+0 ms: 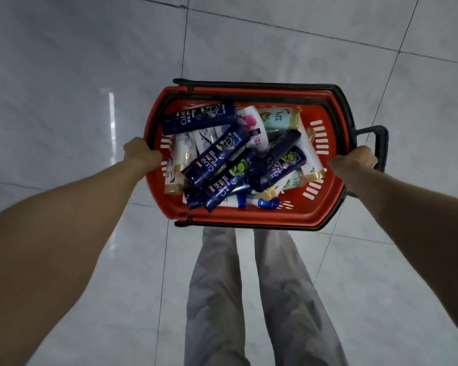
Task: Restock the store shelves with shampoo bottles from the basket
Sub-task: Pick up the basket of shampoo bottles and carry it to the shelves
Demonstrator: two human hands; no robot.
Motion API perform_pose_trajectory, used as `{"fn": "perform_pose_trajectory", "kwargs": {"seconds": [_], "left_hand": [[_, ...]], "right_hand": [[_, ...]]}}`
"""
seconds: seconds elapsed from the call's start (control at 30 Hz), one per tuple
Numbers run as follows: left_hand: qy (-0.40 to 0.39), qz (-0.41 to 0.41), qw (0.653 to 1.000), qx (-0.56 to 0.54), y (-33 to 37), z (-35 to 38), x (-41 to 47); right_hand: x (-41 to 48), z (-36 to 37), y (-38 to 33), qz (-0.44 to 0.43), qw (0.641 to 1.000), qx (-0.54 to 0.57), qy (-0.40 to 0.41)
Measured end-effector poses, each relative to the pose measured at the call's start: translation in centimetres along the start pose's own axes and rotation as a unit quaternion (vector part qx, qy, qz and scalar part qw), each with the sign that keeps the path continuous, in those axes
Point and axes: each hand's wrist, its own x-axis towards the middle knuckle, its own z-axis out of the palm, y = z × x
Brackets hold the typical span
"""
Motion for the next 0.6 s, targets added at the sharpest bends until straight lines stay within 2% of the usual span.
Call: {"fn": "perform_pose_trajectory", "kwargs": {"seconds": [0.37, 0.6], "left_hand": [[-0.039, -0.018, 0.999, -0.031, -6.3, -7.8, -12.6], [-0.006, -0.055, 0.992, -0.110, -11.7, -12.7, -20.7]], "right_hand": [[-11.1, -10.4, 1.6, -0.037, 0.998, -0.044, -0.025], [-19.3, -16.2, -2.7, -0.112, 0.988, -0.107, -0.021]]}}
